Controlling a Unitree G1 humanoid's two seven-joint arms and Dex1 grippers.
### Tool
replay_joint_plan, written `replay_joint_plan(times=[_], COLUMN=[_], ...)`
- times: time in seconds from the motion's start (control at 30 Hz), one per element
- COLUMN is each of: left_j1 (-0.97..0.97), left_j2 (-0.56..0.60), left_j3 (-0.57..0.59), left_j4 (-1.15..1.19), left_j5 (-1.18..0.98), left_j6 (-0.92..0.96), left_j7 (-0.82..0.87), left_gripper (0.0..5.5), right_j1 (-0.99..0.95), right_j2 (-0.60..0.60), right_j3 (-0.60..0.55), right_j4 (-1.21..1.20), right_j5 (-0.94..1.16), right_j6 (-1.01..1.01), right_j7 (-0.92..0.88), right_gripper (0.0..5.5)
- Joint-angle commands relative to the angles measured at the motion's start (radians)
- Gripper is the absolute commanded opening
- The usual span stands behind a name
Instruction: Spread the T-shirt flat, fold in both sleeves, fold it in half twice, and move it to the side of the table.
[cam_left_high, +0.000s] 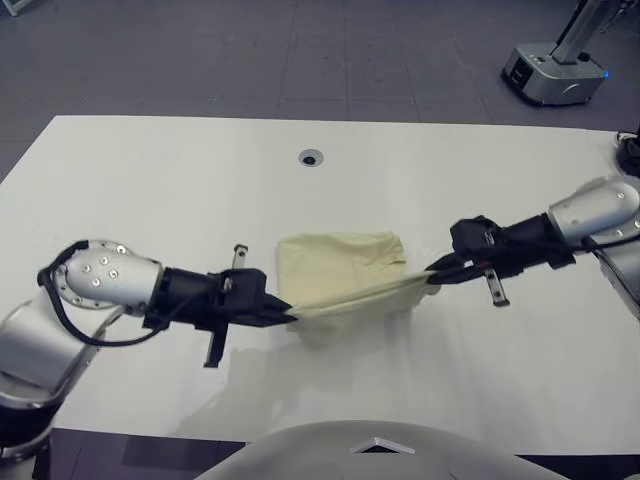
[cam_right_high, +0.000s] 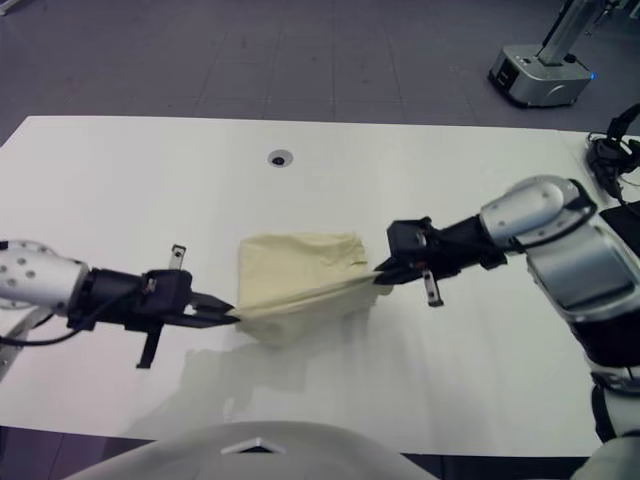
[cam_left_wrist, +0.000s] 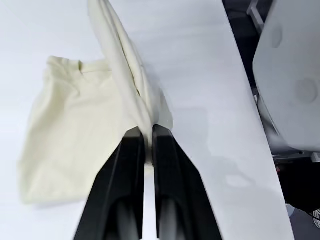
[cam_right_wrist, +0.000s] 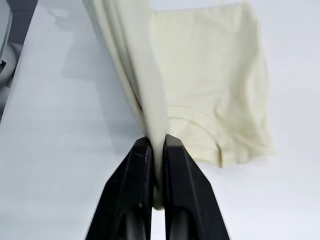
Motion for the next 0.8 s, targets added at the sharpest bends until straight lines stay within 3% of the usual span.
replay_joint_plan(times=[0.03,0.4,0.8], left_j1=[-0.124,-0.355,-0.449], left_j2=[0.029,-0.096,-0.248], left_j3=[-0.049,-0.272,-0.357], left_j4=[0.131,0.538,0.852], left_j5=[0.03,0.192,0.337], left_j6=[-0.058,-0.23,-0.356], left_j7=[-0.038,-0.08,-0.048], left_gripper=[0.06,0.06,0.06], right_j1=[-0.133,-0.249,-0.338], right_j2=[0.057,0.197,0.393], right_j3=[0.069,0.161,0.205], right_j4=[0.142,0.454,0.835], right_j5=[-0.072,-0.203,-0.336], right_j6=[-0.047,-0.18,-0.337], right_j7=[0.025,0.025,-0.002], right_gripper=[0.09,0.09,0.09])
